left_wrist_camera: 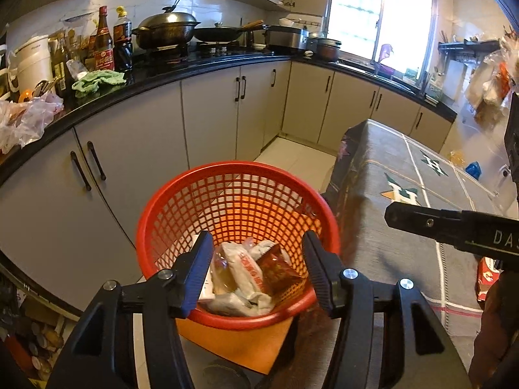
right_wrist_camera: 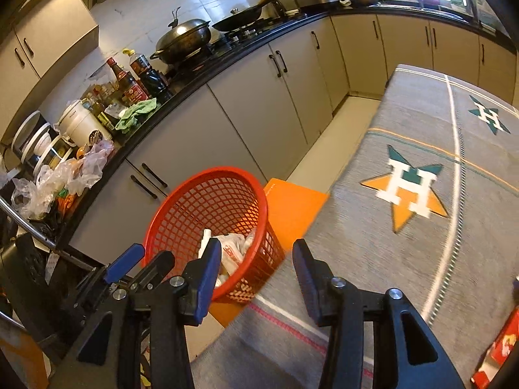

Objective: Collect trash
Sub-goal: 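Open both tools to drop the bottle and packet into the basket, then move both open tools back over the table toward the remaining items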

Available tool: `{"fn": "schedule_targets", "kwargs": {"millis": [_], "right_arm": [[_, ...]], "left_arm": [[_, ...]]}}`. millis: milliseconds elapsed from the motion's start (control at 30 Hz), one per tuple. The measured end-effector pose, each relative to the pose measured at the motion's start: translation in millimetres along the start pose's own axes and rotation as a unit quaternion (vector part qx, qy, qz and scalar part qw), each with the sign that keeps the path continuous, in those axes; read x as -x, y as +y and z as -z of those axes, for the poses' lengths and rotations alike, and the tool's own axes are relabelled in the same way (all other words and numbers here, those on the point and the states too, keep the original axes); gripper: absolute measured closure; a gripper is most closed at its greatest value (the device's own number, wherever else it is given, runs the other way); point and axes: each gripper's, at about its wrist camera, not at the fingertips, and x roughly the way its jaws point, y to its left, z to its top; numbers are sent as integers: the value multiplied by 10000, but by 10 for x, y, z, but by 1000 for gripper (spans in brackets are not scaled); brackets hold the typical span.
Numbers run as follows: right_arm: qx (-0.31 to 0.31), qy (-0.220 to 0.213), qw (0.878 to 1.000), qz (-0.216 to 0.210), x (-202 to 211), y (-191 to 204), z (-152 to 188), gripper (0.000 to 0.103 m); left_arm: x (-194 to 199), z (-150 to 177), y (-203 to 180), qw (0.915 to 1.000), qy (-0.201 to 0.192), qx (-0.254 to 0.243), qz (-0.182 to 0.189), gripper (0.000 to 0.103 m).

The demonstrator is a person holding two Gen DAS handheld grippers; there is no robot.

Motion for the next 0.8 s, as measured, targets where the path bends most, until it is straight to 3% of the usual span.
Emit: {"fn": "schedule_targets", "kwargs": {"millis": [500,800], "right_arm": [[-402,-389,9982,192,732,-605,346,53],[-978,-802,9898,648,1422,-1379,623,52]], "left_arm": [[205,103,-806,9971,-33,-659,367,44],[254,231,-1591,9885,106,-1326,713,38]]}}
